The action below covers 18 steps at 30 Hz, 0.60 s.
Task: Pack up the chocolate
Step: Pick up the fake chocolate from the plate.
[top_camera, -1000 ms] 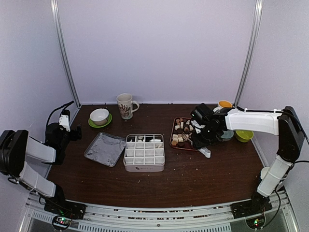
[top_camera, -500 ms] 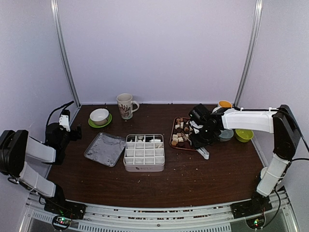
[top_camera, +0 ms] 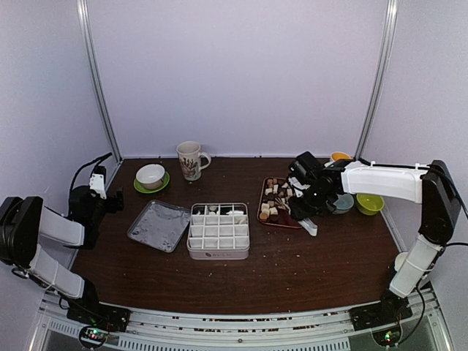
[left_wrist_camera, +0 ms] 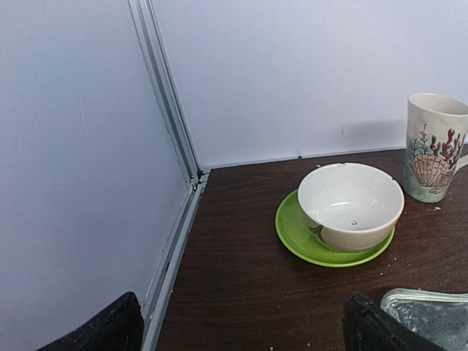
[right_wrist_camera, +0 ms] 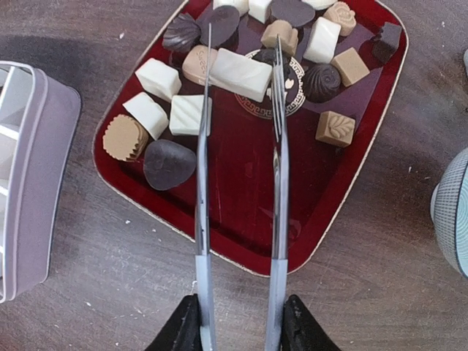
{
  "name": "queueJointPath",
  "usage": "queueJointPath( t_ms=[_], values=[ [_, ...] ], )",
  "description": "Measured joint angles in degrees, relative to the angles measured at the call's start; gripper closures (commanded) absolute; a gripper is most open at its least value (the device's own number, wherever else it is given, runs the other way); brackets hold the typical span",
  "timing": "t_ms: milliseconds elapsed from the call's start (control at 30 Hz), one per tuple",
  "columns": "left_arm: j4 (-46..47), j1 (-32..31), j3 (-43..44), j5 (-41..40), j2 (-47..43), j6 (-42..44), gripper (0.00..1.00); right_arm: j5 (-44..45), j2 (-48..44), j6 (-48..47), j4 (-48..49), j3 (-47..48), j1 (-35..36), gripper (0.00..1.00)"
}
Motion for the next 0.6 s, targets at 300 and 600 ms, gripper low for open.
queueJointPath(
  t_ms=[300,600],
  values=[
    [0.0,0.0,0.0,0.0,0.0,0.0,0.02,0.7,-6.6,-0.9,1.5,-1.3,0.0,0.73],
    [0.0,0.0,0.0,0.0,0.0,0.0,0.02,0.9,-9.6,-1.3,2.1,-2.8,0.0,0.74]
  ],
)
